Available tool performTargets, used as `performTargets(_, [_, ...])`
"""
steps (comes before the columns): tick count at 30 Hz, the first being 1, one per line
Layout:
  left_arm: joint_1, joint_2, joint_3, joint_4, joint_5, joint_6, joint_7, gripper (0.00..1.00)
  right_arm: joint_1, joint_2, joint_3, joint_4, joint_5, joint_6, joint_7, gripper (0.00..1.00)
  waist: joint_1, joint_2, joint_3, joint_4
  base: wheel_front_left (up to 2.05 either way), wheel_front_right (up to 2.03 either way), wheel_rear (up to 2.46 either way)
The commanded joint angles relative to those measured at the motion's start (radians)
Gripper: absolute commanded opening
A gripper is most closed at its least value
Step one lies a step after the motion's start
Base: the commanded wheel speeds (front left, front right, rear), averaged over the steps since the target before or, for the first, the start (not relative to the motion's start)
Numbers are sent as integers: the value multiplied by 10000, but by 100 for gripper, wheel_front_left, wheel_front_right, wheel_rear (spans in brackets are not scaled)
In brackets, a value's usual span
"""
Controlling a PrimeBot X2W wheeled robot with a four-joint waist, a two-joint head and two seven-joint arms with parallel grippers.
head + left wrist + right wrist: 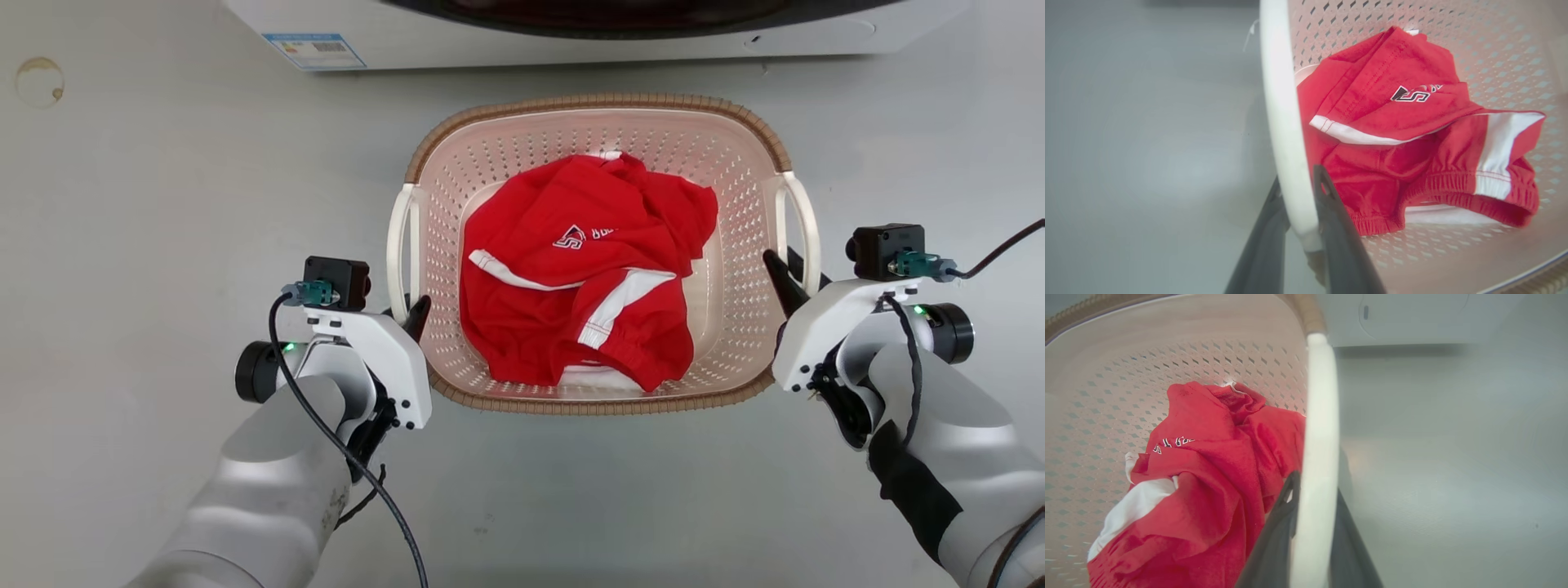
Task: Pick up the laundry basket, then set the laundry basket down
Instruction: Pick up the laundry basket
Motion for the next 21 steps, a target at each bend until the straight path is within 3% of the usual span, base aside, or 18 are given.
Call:
performTargets(1, [309, 887, 135, 271, -65, -11, 49, 0, 403, -465, 162, 162, 141, 46, 29, 0, -1, 0, -362, -48, 0, 0, 0])
performTargets(21, [2132, 1385, 51, 659, -1282, -11, 1272, 0, 1571, -465, 2400, 101, 2488, 46, 1179, 0, -1, 0, -3436, -314, 0, 0, 0])
